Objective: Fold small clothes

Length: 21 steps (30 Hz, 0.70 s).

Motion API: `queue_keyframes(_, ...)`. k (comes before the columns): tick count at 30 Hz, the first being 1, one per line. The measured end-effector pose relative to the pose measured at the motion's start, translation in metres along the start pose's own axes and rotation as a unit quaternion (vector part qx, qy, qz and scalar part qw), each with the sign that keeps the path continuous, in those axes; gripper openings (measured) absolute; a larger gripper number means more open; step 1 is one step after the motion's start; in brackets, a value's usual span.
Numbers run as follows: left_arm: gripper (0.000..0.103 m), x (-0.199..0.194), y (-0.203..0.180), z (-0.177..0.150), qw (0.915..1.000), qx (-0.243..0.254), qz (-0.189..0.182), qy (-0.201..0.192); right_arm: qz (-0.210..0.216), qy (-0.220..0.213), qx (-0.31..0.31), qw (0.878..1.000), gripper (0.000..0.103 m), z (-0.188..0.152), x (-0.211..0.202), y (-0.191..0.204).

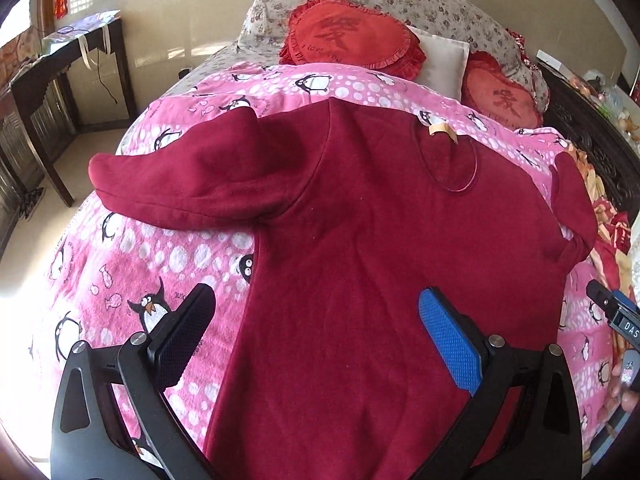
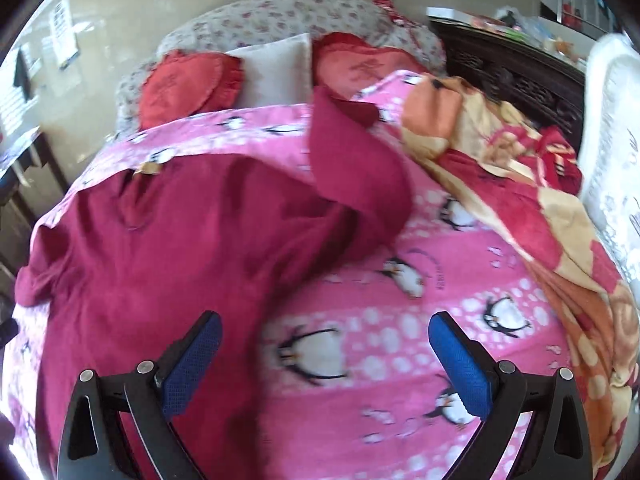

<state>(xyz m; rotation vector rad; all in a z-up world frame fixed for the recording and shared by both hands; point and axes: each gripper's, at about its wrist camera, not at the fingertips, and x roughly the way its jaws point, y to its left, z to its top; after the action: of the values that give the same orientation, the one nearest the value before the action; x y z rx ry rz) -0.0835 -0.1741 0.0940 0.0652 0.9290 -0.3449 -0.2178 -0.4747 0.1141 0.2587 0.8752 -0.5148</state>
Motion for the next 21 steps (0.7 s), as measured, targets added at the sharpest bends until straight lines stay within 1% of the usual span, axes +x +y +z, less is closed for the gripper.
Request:
queue_keyframes(3,0.102,0.001,-0.005,0.001,0.9999,0.010,0.009,-0.004,0.010,-0.002,-0.026,1.000,0.102,0.001,0.003,0.030)
queue_keyframes(6,0.102,0.004,-0.006,0.002,0.9998,0.012,0.013,-0.002,0.023,-0.001,-0.040,0.999,0.102,0.005,0.003,0.053)
queue_keyframes(14,0.102,0.012,-0.008,0.003,0.9998,0.013,0.014,0.002,0.046,0.015,-0.044,0.998,0.102,0.011,0.004,0.089)
queue_keyframes(18,0.102,0.013,-0.010,0.005,0.9998,0.015,0.016,-0.001,0.049,0.020,-0.053,0.997,0.102,0.015,0.006,0.102)
queue_keyframes(21,0.102,0.015,-0.009,0.007,0.9997,0.014,0.018,0.000,0.051,0.017,-0.055,0.997,0.102,0.019,0.007,0.109)
